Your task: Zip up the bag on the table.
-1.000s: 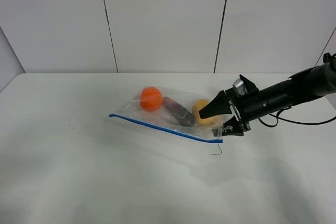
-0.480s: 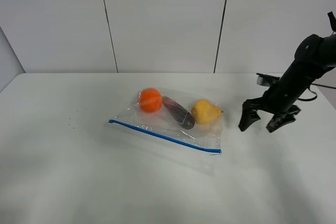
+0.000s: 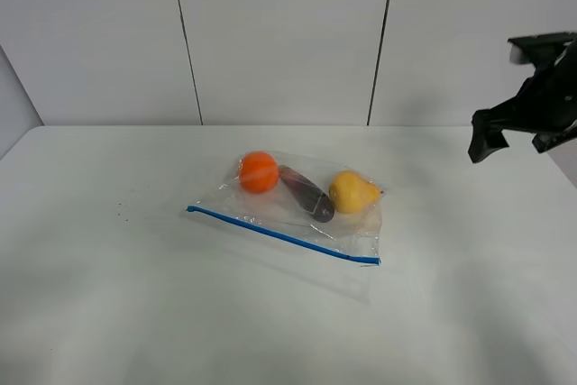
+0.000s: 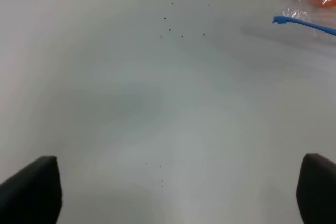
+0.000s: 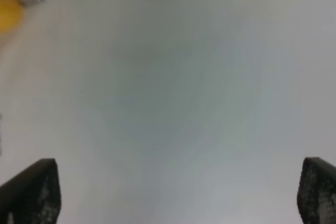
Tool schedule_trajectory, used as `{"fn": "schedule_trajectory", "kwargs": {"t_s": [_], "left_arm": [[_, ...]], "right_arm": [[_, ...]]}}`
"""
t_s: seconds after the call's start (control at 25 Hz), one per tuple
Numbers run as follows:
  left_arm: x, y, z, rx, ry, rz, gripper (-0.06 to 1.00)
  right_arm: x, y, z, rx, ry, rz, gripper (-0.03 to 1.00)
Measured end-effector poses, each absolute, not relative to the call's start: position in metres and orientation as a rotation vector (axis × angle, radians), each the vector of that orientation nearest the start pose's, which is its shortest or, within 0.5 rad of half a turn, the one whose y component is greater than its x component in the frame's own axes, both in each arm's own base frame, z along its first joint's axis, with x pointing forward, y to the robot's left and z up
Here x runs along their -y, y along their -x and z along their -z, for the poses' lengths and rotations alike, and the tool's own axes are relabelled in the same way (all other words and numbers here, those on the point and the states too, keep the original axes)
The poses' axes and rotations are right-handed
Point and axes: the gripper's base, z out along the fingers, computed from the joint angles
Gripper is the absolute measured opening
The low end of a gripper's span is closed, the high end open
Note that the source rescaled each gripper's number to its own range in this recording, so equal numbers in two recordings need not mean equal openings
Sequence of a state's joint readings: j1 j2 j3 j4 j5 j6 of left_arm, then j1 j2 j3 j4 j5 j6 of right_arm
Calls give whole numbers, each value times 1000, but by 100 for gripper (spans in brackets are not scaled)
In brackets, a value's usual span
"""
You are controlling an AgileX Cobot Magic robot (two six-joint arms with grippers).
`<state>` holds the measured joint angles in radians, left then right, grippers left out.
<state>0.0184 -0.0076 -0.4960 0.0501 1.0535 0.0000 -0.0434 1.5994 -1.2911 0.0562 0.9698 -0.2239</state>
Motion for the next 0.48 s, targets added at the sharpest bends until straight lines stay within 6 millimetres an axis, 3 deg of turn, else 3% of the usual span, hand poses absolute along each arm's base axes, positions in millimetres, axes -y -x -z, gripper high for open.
{"fn": "schedule_trajectory", "kwargs": {"t_s": [0.2,0.48], "left_arm": [[-4,5,-277,-2033,21,-71,100],[-4,5,-277,-2033,21,-71,100]], "right_arm": [[6,-281,-331,-2536,276,21,100],[-3,-218,-338,-2378,317,-20,100]]}}
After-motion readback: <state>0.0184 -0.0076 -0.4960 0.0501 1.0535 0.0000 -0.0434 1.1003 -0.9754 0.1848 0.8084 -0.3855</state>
